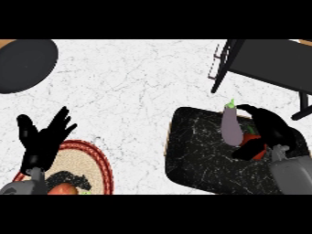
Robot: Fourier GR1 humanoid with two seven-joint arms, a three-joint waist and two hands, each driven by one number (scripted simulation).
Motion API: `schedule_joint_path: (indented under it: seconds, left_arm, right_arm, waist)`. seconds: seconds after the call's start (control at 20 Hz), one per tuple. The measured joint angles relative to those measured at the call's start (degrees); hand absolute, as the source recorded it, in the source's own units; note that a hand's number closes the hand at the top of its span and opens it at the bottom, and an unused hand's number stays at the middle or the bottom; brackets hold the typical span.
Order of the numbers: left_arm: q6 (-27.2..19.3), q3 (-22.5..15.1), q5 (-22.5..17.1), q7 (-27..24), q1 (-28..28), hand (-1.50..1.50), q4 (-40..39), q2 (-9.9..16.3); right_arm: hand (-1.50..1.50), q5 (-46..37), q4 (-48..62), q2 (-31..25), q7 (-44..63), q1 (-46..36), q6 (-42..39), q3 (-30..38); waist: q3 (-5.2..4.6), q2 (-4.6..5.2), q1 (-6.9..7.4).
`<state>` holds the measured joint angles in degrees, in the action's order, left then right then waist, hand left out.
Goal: Pick the bell pepper from the tray and place it in the tiered shelf
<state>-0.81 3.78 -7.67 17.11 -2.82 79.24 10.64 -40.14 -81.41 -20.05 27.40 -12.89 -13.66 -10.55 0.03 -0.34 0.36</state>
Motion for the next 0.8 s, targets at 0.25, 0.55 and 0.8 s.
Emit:
schedule_joint_path:
  seconds: [0.25, 0.55, 0.8]
  left_arm:
    - [0.69, 0.54, -0.08, -1.18, 0.43, 0.00, -0.19, 0.01]
    - [1.13, 1.17, 0.00, -0.10, -0.58, 0.00, -1.09, 0.30]
    - [1.02, 1.02, 0.33, 0.40, -1.06, 0.00, -0.87, 0.17]
  right_arm:
    - [1.50, -1.33, 0.73, -1.20, -5.06, 0.35, -2.48, -2.01]
    - [1.50, -2.13, 0.31, 2.49, -6.79, 0.74, -0.87, -2.31]
    - [1.50, -2.70, 3.23, 11.44, 3.27, -4.23, 1.30, -1.82]
  waist:
    - [-0.42, -0.40, -0.19]
    - [-0.60, -0.58, -0.39]
    - [-0.47, -0.26, 0.01]
